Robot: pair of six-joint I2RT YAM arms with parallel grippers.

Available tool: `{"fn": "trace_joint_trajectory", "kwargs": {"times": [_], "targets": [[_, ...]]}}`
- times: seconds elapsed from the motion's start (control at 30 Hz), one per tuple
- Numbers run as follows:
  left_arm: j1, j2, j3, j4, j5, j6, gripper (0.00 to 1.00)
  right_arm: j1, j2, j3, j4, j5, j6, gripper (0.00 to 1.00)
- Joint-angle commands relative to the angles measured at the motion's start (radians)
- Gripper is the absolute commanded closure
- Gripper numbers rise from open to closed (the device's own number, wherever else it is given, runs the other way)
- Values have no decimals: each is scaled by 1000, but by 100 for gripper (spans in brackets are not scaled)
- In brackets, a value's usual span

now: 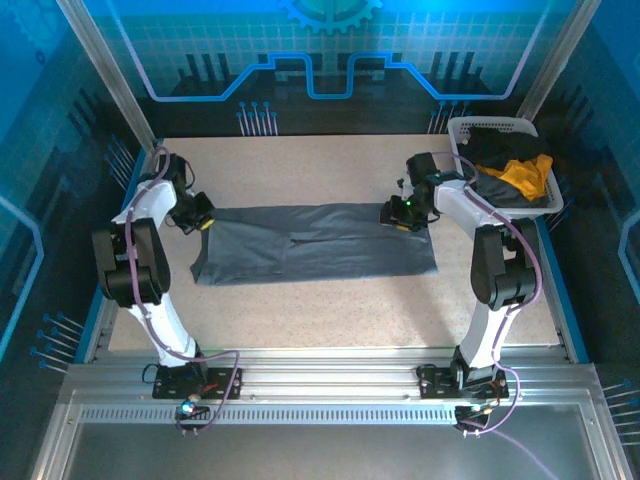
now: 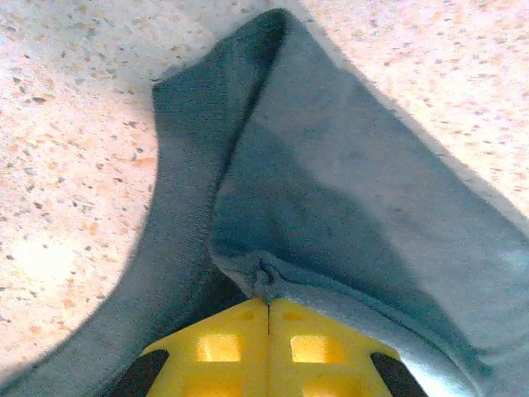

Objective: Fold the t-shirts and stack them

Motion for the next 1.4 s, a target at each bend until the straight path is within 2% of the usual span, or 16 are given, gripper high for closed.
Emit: {"fn": "trace_joint_trajectory", "kwargs": {"times": [0.0,0.1,0.17,0.2,0.23,0.27,0.3,0.4,0.57,0.7,0.87,1.07,1.17,1.37], "targets": [[6,45,42,-35,-65,54,100,-8,-37,-15,-6,7,-9,53],[6,74,62,-28,-86,53,100,-13,-30,-16,-17,28,-11,53],[6,72,70,-29,-104,35,94,-22,-26,-14,-25,39,-7,54],[3,57,68,-35,-122,16,88,-27,-22,-9,-28,43,-6,54],[-3,28,58,-38,-154,-3,78,-34,-17,0,-35,50,-10,54],[-10,-1,42,-39,-180,-19,72,-37,-7,15,-45,55,-15,55],[-18,-39,19,-47,-201,-52,71,-39,11,39,-61,63,-29,57],[-62,-156,-90,-60,-177,-197,74,-32,84,126,-126,117,-70,62],[-219,-299,-290,7,-75,-502,82,-29,223,264,-227,190,-95,72],[-316,-260,-372,110,-20,-728,85,-28,328,362,-297,219,-104,73],[-338,-113,-309,94,-38,-790,86,-26,416,424,-383,270,-82,75],[-300,88,-111,49,-57,-725,87,-25,331,296,-389,335,-1,75],[-300,251,116,-20,-43,-654,86,-15,248,188,-384,337,50,74],[-350,549,623,-12,6,-574,85,70,52,-69,-335,288,190,73]]}}
